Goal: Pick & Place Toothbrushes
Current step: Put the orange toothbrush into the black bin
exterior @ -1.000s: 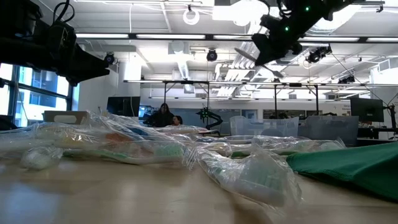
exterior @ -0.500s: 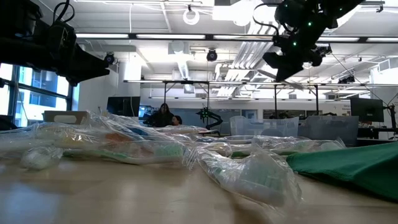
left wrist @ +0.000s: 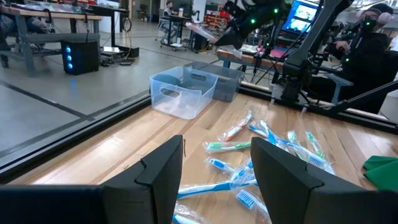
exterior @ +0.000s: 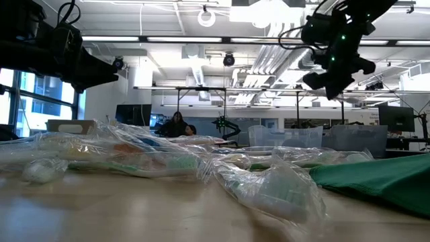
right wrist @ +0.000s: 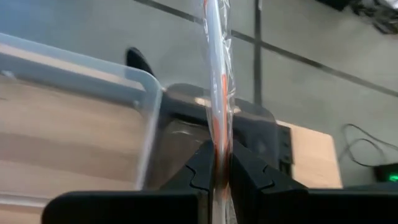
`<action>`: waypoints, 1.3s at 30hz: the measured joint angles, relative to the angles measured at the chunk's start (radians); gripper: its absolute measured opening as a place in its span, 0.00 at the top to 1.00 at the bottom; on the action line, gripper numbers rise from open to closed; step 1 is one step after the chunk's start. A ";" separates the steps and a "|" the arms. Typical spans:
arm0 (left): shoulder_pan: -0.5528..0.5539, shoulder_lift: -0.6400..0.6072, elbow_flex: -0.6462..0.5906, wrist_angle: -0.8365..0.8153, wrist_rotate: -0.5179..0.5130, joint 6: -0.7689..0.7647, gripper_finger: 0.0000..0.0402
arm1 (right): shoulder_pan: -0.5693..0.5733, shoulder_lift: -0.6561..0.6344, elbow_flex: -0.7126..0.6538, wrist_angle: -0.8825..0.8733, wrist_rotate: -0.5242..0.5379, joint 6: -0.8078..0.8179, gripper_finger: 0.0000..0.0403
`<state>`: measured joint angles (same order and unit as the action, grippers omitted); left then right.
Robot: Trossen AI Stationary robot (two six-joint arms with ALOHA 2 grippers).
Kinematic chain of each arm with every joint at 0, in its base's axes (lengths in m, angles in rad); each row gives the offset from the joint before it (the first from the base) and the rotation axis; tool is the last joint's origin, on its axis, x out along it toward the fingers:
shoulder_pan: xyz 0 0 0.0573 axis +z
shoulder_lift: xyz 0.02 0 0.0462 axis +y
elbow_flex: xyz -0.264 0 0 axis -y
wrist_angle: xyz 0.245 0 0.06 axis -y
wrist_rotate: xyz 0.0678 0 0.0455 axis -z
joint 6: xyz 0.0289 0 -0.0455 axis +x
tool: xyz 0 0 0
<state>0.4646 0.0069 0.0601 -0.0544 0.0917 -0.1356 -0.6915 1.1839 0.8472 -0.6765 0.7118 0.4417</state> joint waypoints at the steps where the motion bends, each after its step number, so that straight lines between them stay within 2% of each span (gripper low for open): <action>1: 0.000 0.000 0.000 0.000 0.000 0.000 0.54 | -0.003 0.000 -0.010 -0.002 0.010 0.000 0.94; 6: 0.000 0.000 0.000 0.000 0.000 0.000 0.54 | -0.025 0.000 -0.061 0.009 0.017 0.008 0.94; 14: 0.000 0.000 0.000 0.000 0.000 0.000 0.54 | -0.025 0.001 -0.155 0.150 0.062 0.001 0.94; 26: 0.000 0.000 0.000 0.000 0.000 0.000 0.54 | -0.025 0.001 -0.243 0.270 0.101 0.032 0.94; 39: 0.000 0.000 0.000 0.000 0.000 0.000 0.54 | -0.025 0.001 -0.259 0.293 0.098 0.052 0.94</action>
<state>0.4648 0.0070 0.0601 -0.0544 0.0914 -0.1357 -0.7162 1.1847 0.5880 -0.3835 0.8094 0.4934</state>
